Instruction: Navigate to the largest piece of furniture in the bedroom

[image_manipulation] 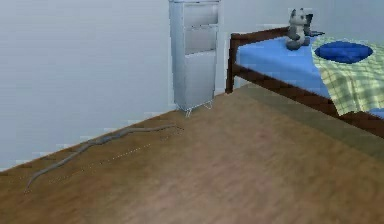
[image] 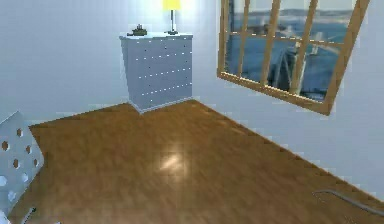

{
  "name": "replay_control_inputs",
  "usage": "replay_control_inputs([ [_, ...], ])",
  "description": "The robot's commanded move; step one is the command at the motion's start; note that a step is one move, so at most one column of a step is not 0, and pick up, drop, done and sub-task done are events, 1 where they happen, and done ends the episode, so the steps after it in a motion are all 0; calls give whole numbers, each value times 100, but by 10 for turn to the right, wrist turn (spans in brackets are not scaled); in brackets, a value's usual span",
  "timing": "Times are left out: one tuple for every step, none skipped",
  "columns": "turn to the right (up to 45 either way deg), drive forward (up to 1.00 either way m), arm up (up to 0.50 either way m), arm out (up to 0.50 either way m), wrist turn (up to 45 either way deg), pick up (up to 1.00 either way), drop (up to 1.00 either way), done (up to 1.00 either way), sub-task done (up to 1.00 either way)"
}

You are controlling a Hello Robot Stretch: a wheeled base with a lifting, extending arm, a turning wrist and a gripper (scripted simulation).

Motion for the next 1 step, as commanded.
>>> replay_control_inputs([
  [180, 0, 0, 0, 0, 0, 0, 0, 0],
])
